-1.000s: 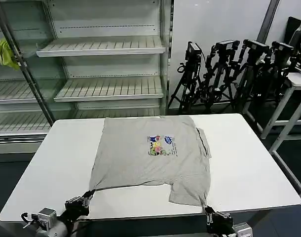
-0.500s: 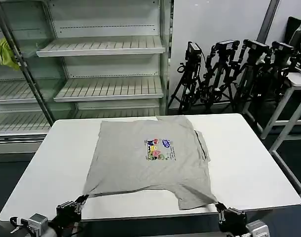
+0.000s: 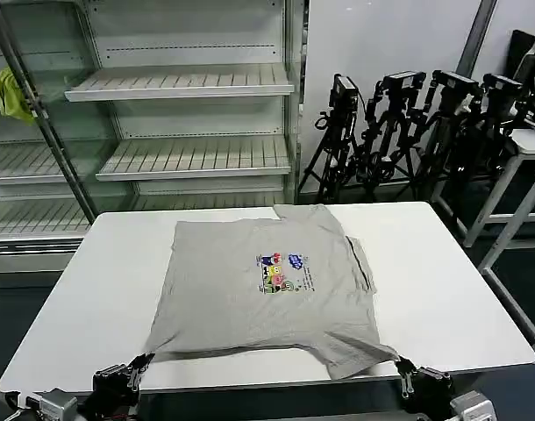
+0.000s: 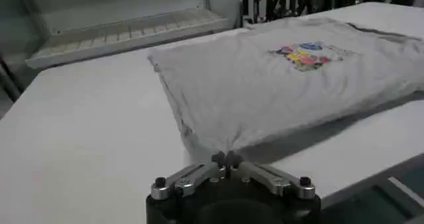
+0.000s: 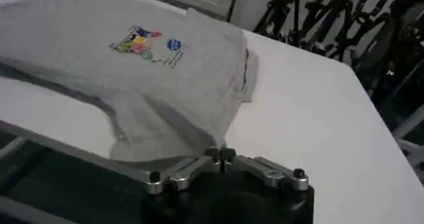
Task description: Fold and organize the clothes.
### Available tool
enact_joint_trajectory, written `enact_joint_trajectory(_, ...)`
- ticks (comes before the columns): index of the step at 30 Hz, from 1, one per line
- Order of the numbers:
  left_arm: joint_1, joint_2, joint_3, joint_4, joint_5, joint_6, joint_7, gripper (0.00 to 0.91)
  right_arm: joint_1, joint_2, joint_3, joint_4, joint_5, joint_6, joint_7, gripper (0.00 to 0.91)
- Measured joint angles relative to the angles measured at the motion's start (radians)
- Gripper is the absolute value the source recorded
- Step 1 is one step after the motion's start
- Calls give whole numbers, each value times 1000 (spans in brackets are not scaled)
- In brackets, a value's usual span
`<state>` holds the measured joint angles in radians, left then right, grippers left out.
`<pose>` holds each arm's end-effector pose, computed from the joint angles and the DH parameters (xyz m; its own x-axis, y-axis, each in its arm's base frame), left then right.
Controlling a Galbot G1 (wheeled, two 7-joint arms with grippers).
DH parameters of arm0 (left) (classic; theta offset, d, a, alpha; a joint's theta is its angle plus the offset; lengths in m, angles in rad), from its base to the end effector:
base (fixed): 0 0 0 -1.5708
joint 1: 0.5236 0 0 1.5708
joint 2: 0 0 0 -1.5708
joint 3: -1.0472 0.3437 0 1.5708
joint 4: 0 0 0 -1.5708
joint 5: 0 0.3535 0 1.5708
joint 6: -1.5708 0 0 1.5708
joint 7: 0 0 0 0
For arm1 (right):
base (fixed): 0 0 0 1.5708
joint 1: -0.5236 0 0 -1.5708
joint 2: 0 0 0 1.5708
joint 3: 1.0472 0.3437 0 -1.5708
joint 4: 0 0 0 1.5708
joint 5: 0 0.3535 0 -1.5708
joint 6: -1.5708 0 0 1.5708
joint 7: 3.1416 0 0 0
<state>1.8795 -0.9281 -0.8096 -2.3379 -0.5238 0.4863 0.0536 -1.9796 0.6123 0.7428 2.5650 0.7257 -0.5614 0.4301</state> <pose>0.1380 0.1164 -0.2046 -0.8279 0.2166 0.5174 0.3030 0.9490 0.0874 0.1178 -0.0628 -0.1468 -0.8241 -0.1287 0.5516 -0.3030 0.9230 -0.2372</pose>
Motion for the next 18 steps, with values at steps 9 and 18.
enact_joint_trajectory(9,-106,9,19,34,-36,1,9,50,157,-27,-68,0,27,36,-5,0)
enact_joint_trajectory(18,-236,31,66,107,-63,-6,17,50,314,-59,-151,-92,48,77,-35,0)
